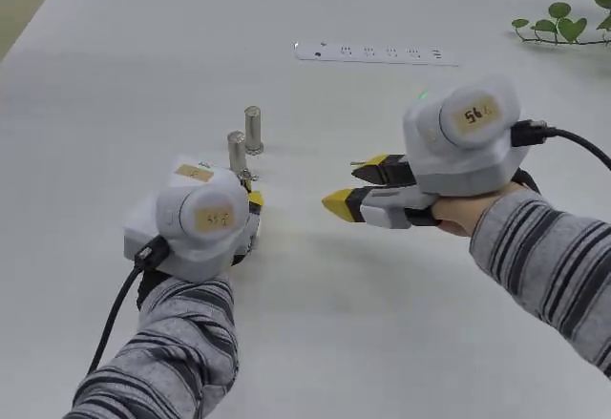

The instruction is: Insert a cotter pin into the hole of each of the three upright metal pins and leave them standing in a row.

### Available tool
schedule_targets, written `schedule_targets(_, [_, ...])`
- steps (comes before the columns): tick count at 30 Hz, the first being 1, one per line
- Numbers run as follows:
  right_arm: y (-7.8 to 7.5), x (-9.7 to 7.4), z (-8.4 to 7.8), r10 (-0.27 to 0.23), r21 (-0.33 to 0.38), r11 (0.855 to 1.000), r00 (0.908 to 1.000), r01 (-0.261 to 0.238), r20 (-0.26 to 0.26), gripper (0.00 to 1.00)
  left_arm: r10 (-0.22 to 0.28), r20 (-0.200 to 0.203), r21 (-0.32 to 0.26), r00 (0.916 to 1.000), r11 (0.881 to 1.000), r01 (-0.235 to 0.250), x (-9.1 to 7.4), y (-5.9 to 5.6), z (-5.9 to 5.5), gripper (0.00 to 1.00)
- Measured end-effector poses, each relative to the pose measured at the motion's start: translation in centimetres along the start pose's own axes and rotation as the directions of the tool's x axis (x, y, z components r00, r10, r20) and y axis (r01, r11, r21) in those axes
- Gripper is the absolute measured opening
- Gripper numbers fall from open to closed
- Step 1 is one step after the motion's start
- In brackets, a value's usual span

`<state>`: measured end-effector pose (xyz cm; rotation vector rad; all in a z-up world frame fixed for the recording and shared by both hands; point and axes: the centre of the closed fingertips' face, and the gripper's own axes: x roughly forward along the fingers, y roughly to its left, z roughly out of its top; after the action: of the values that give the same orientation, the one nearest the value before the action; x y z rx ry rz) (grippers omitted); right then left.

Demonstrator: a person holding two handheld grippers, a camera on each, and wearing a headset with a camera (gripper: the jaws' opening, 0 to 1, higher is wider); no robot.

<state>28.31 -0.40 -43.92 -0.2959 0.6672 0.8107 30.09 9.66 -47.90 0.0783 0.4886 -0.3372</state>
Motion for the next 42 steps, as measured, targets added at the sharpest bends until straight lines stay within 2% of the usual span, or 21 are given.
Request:
schedule_targets(4, [0.0,-0.2,0.1,-0.005,0.012,1.0,0.9999,0.005,0.009,0.29,-0.006,-0.007,-0.008,1.0,1.0,0.006,0.0,0.0,-0.3,0.11])
schedule_targets(11, [-0.4,-0.3,0.6,-0.007,0.021,1.0,0.9996,0.007,0.028,0.29,-0.021,0.011,-0.01,0.9997,1.0,0.021,-0.3,0.0,0.4,0.26])
schedule_targets(12, [-0.5,-0.3,0.8,-0.008,0.024,1.0,0.9994,0.007,0.033,0.29,-0.026,0.015,-0.011,0.9995,1.0,0.026,-0.5,0.1,0.7,0.28])
schedule_targets(14, [-0.6,-0.3,1.2,-0.008,0.026,1.0,0.9991,0.007,0.042,0.29,-0.061,0.051,-0.013,0.9969,0.998,0.061,-0.7,-0.3,1.4,0.37])
schedule_targets(15, [-0.7,-0.3,1.5,-0.007,0.029,1.0,0.9988,0.006,0.048,0.29,-0.069,0.058,0.006,0.9959,0.998,0.069,-1.0,-0.4,1.5,0.41])
schedule_targets(18, [-0.7,-0.4,2.5,0.003,0.034,0.999,0.9974,-0.006,0.071,0.29,-0.079,0.042,0.021,0.996,0.997,0.078,-1.5,-0.3,1.3,0.48])
schedule_targets(20, [-0.7,-0.3,3.2,0.012,0.035,0.999,0.9964,-0.015,0.085,0.29,-0.109,0.053,-0.01,0.9927,0.994,0.11,-2.0,-0.6,1.7,0.53])
schedule_targets(23, [-0.7,-0.1,4.2,0.031,0.035,0.999,0.9946,-0.034,0.099,0.29,-0.129,0.066,0.004,0.9895,0.992,0.129,-2.7,-0.9,2.3,0.6])
schedule_targets(29, [-0.5,1.2,6.0,0.076,0.036,0.996,0.9908,-0.081,0.112,0.29,-0.152,0.084,0.005,0.9848,0.988,0.152,-4.0,-1.3,3.5,0.71])
schedule_targets(31, [-1.0,2.1,6.3,0.087,0.046,0.995,0.9903,-0.092,0.108,0.29,-0.151,0.087,0.002,0.9848,0.989,0.151,-4.2,-1.2,3.7,0.74])
schedule_targets(34, [-0.4,2.9,7.2,0.107,0.053,0.992,0.9875,-0.114,0.115,0.29,-0.149,0.087,0.006,0.985,0.989,0.149,-4.8,-1.0,4.0,0.77])
schedule_targets(36, [-0.2,3.6,7.7,0.126,0.062,0.989,0.985,-0.134,0.119,0.29,-0.143,0.086,0.011,0.9859,0.99,0.143,-5.2,-0.8,4.0,0.79])
schedule_targets(41, [0.5,5.4,8.7,0.155,0.091,0.982,0.9804,-0.166,0.122,0.28,-0.159,0.088,-0.011,0.9833,0.987,0.161,-5.8,-0.7,3.9,0.85])
schedule_targets(42, [1.0,5.7,8.7,0.161,0.092,0.981,0.9804,-0.172,0.113,0.28,-0.16,0.083,-0.015,0.9837,0.987,0.161,-5.9,-0.7,3.8,0.87])
